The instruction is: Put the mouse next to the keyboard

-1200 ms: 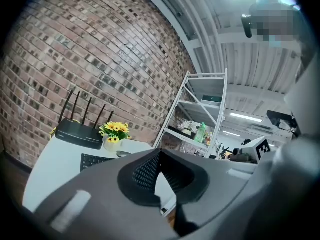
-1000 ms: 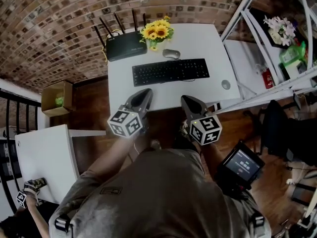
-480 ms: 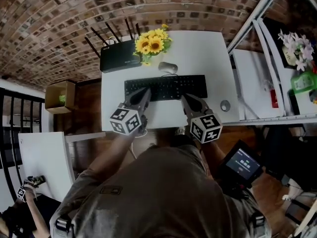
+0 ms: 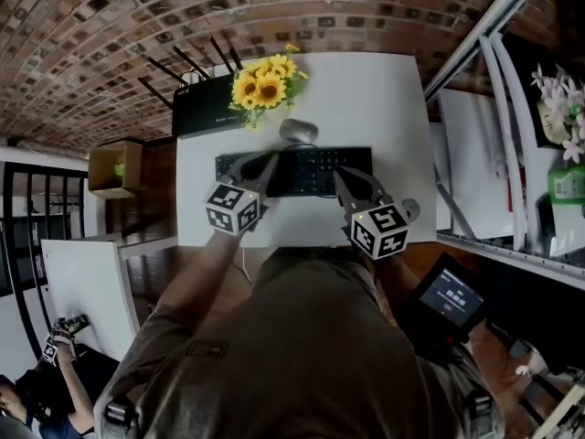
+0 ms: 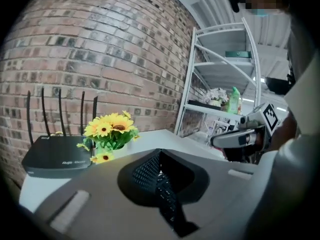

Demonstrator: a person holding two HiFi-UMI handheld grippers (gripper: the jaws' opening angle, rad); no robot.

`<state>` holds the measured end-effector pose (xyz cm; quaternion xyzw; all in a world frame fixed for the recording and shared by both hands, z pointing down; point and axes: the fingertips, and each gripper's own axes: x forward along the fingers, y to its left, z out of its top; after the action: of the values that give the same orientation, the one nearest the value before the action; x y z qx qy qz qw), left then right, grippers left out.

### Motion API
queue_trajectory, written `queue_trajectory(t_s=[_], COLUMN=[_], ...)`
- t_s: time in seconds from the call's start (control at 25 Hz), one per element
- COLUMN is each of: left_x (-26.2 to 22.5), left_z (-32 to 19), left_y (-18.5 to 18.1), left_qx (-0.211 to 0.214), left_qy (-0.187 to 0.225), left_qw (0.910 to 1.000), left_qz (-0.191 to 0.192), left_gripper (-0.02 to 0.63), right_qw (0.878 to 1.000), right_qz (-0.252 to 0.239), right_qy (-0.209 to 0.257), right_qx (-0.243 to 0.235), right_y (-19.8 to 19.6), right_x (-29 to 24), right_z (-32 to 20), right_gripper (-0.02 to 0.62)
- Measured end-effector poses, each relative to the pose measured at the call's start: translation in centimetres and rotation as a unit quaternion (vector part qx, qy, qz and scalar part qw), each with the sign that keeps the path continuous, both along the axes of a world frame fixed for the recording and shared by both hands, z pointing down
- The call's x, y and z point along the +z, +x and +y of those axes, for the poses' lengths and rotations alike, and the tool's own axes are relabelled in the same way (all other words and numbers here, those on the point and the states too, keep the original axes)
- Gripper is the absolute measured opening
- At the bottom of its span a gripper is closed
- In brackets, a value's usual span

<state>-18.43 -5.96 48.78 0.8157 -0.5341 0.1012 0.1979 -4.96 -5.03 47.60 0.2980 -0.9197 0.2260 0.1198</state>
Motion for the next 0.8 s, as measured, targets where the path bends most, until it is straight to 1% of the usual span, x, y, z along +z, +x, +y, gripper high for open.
queue_trajectory(t_s=[0.12, 0.2, 0.32, 0.4, 0.48, 0.6, 0.8], left_x=[1.0, 1.6, 2.9, 3.7, 4.5, 5.9, 8.6], left_z=[-1.9, -3.0, -4.3, -5.1, -5.7, -6.4, -6.7], left_y=[0.1, 0.2, 0.7, 1.2, 1.7, 2.6, 4.1], left_qx=[0.042, 0.078, 0.140, 0.175, 0.206, 0.253, 0.323], left_qy=[-0.001, -0.001, -0.011, -0.016, -0.021, -0.029, -0.053], left_qw=[0.9978, 0.9928, 0.9801, 0.9709, 0.9608, 0.9422, 0.9064], left_qz=[-0.051, -0.091, -0.141, -0.163, -0.185, -0.218, -0.267], left_gripper=[0.002, 0.002, 0.002, 0.002, 0.003, 0.006, 0.125], right_qw=[1.000, 1.000, 0.999, 0.999, 0.999, 0.998, 0.996], right_qz=[0.002, 0.003, 0.005, 0.009, 0.010, 0.009, 0.009], right_qy=[-0.005, -0.009, -0.013, -0.015, -0.019, -0.025, -0.037], right_qx=[0.007, 0.016, 0.029, 0.037, 0.046, 0.059, 0.078], right_y=[0.0, 0.0, 0.1, 0.2, 0.5, 1.1, 2.3], right_x=[0.4, 0.4, 0.3, 0.3, 0.6, 1.0, 1.8], right_z=[-0.9, -1.6, -2.0, -2.3, -2.8, -3.3, -3.8], right_gripper=[0.006, 0.006, 0.006, 0.006, 0.006, 0.006, 0.006])
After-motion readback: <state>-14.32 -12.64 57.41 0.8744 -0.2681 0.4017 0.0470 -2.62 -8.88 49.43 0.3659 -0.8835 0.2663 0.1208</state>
